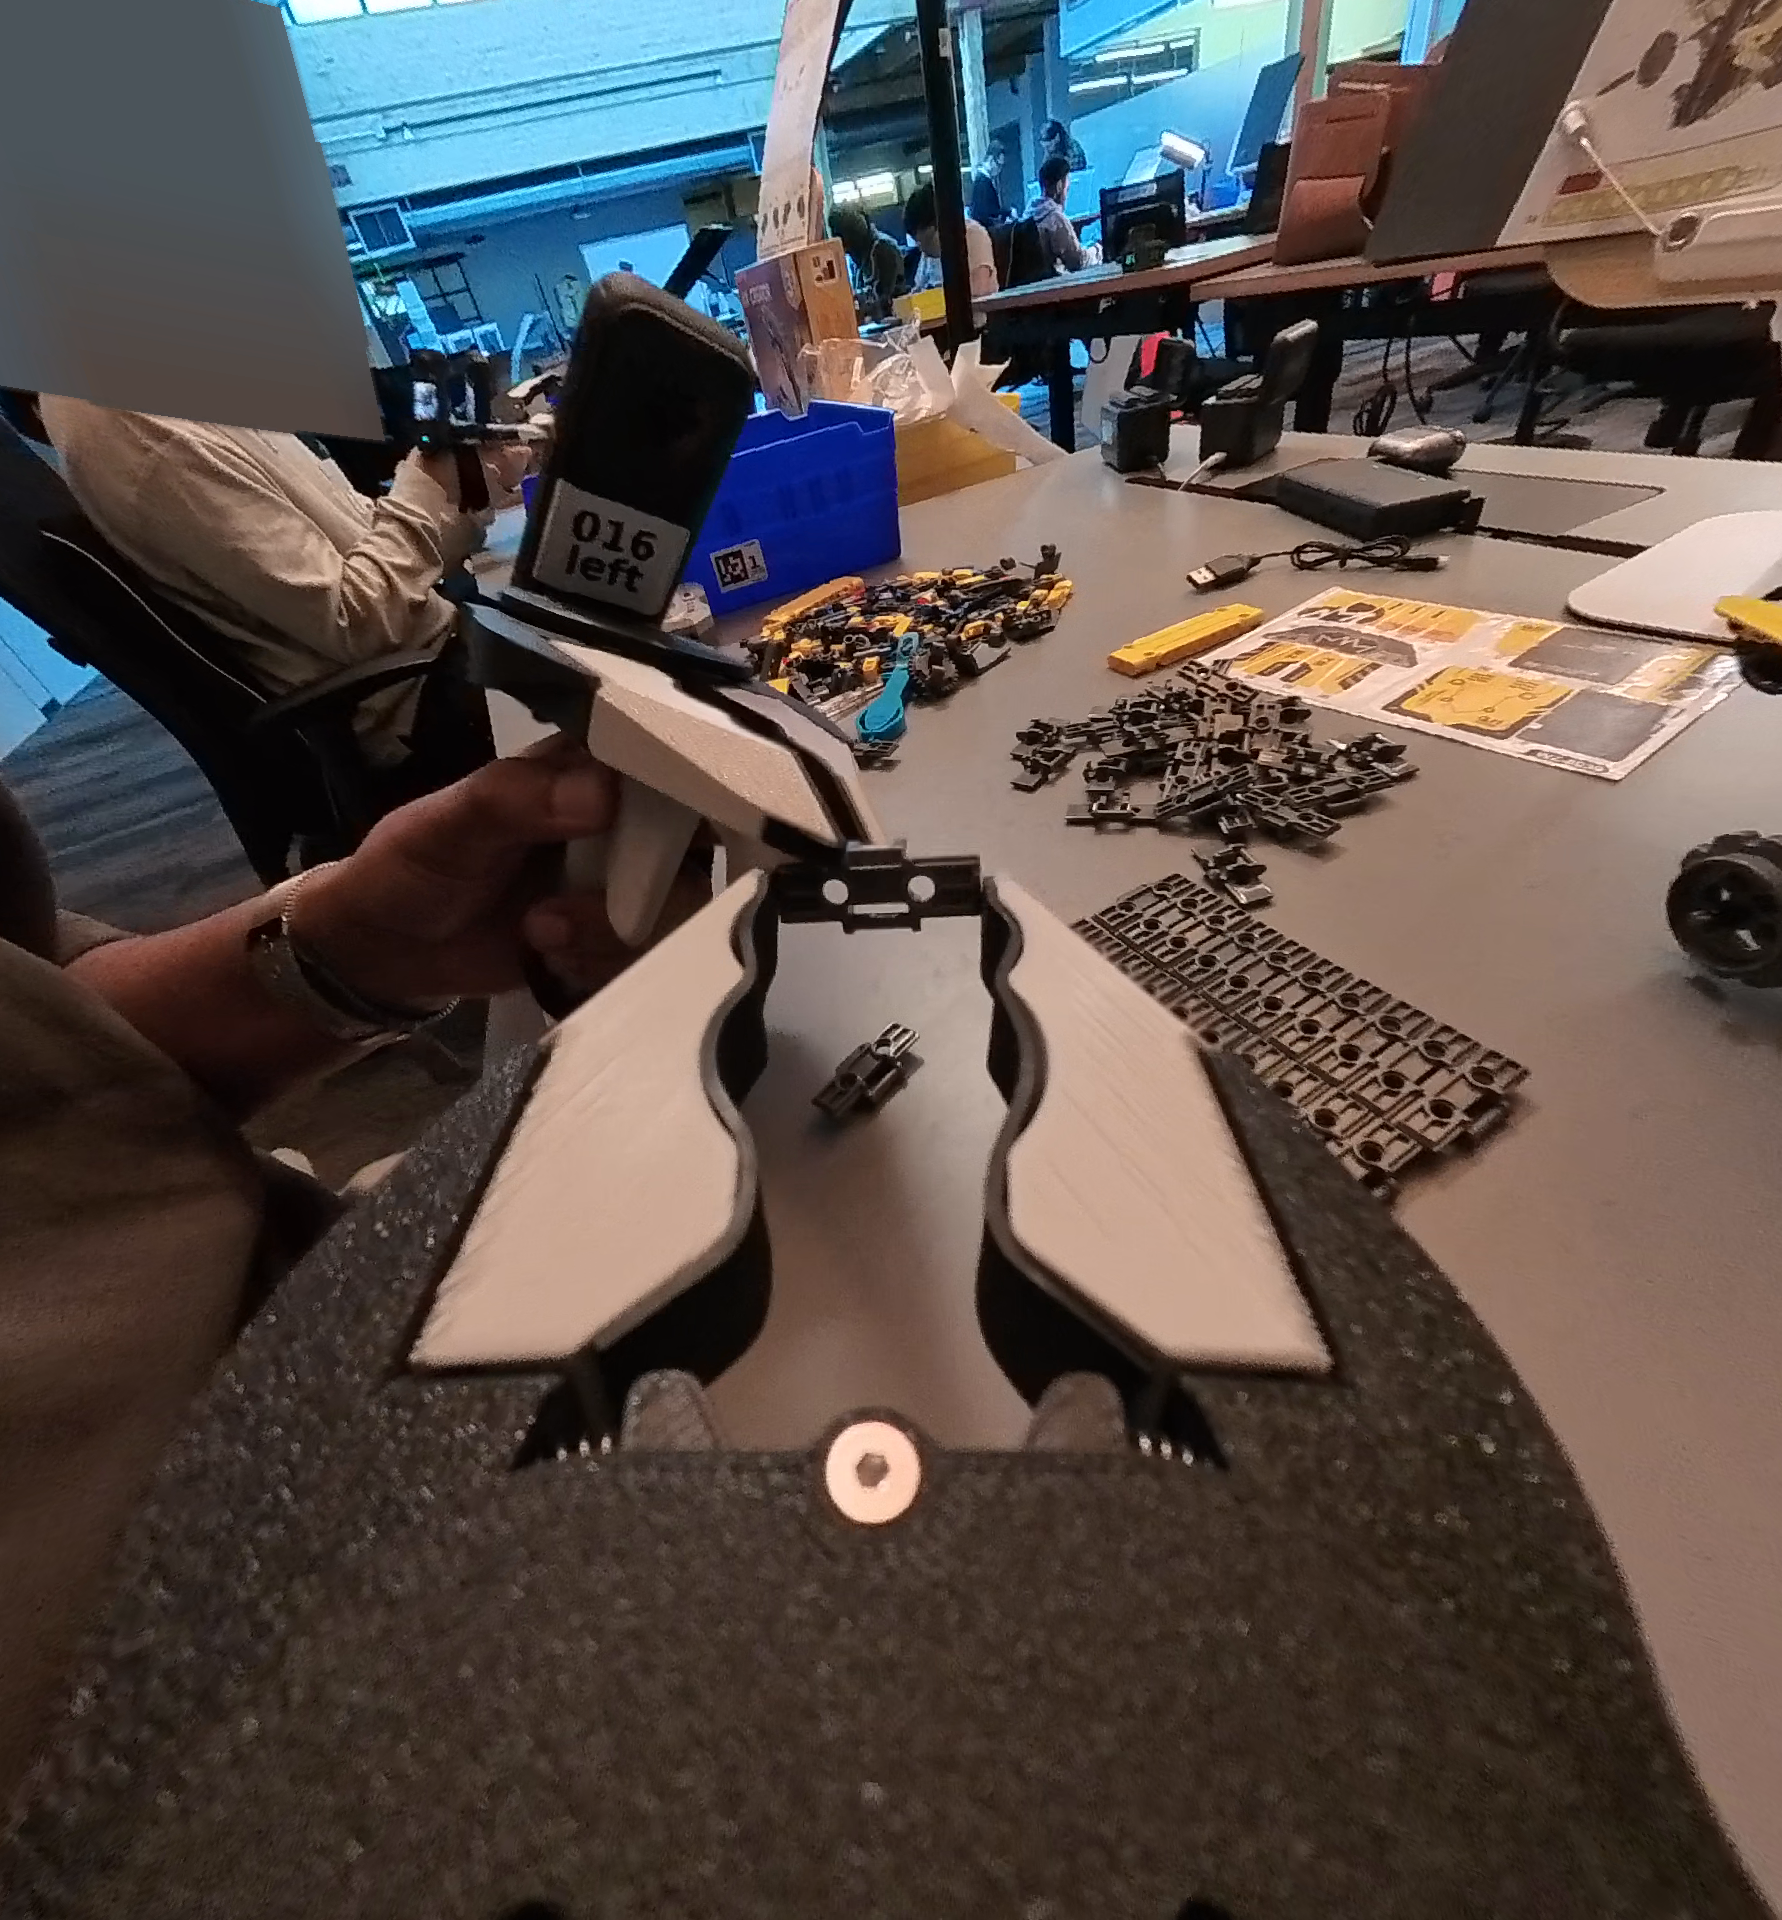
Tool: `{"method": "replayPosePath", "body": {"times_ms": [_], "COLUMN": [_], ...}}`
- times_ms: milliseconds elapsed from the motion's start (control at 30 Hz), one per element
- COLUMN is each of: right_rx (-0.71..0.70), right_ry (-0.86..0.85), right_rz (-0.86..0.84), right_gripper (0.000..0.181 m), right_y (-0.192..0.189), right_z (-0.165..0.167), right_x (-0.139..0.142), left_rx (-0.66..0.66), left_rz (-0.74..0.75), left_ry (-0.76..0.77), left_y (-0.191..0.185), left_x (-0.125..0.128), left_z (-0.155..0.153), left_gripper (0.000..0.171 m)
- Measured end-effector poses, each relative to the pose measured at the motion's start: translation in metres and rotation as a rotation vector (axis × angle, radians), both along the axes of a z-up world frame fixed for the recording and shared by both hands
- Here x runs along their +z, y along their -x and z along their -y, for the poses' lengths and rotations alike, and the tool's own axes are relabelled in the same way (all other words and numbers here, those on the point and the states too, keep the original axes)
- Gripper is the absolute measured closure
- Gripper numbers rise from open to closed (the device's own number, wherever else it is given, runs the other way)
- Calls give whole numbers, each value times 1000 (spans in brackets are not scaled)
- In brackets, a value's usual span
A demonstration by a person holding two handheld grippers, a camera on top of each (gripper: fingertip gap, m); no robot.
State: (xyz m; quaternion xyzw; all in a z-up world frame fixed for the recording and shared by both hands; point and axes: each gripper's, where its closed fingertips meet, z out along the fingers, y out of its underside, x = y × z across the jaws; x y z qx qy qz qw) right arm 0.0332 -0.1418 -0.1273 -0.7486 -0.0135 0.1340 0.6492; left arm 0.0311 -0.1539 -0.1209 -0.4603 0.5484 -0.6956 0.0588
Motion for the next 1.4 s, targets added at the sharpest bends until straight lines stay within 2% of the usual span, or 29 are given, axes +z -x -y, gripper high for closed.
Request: {"method": "replayPosePath", "body": {"times_ms": [33,133,267,333,433,933,1133,1400], "right_rx": [-5,-23,-102,-125,-103,-95,-87,-76], "right_ry": [10,47,155,213,252,326,341,387], "right_rz": [7,32,111,143,155,214,221,221], "right_gripper": [142,143,144,144,143,144,144,144], "right_y": [-1,-4,-21,-28,-26,-21,-20,-19], "right_z": [0,3,11,14,15,11,11,9], "right_x": [-2,-7,-24,-33,-40,-53,-56,-63], "left_rx": [-1,49,218,298,349,389,370,283], "left_rz": [-6,-51,-180,-206,-211,-206,-207,-200], "left_ry": [-13,-168,-638,-848,-998,-1056,-1070,-910], "left_y": [0,-5,-11,-10,-7,4,6,15], "left_x": [-2,-17,-55,-62,-64,-60,-67,-78], "left_z": [0,-9,-47,-65,-76,-85,-84,-76], "left_gripper": [165,143,125,120,116,113,112,104]}}
